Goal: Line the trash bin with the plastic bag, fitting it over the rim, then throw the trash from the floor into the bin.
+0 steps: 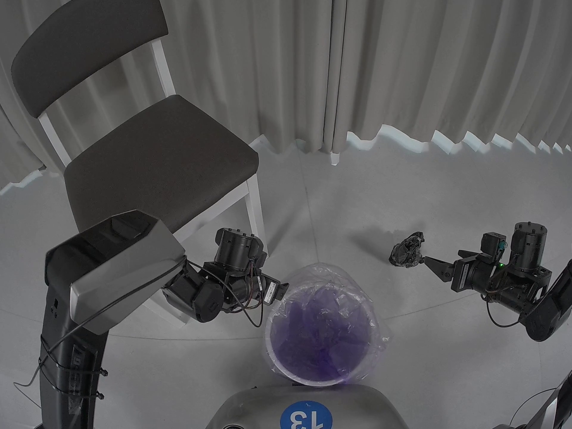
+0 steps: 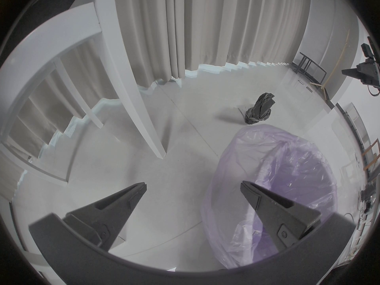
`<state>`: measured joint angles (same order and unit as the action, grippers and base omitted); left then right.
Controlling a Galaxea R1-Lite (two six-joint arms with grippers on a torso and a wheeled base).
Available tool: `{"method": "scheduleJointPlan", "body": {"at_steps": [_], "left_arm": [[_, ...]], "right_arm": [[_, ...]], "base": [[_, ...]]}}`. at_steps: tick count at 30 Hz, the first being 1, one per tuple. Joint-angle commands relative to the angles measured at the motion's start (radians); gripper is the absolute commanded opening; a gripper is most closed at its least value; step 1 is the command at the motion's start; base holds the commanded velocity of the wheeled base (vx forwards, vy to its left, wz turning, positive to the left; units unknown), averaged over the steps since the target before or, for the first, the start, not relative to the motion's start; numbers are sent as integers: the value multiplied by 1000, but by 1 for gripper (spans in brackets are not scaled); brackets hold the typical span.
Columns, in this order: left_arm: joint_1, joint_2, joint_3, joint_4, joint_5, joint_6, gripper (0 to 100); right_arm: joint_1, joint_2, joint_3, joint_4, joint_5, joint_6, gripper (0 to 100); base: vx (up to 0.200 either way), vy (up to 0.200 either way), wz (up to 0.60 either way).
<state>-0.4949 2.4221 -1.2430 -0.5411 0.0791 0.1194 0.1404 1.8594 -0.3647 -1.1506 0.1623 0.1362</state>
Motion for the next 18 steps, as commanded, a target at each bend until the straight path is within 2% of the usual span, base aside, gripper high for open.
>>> {"method": "scheduleJointPlan", "body": {"at_steps": [1, 10, 18], "left_arm": [[12, 43, -10, 0, 1, 0, 100], [15, 72, -15, 10, -4, 8, 100], [25, 106, -89, 75, 1, 8, 100]], "right_arm": [[-1, 9, 0, 0, 0, 0, 100], [-10, 12, -5, 2, 2, 0, 100], [-18, 34, -11, 0, 3, -1, 100]], "base": [[0, 0, 0], [0, 0, 0], [0, 0, 0]]}}
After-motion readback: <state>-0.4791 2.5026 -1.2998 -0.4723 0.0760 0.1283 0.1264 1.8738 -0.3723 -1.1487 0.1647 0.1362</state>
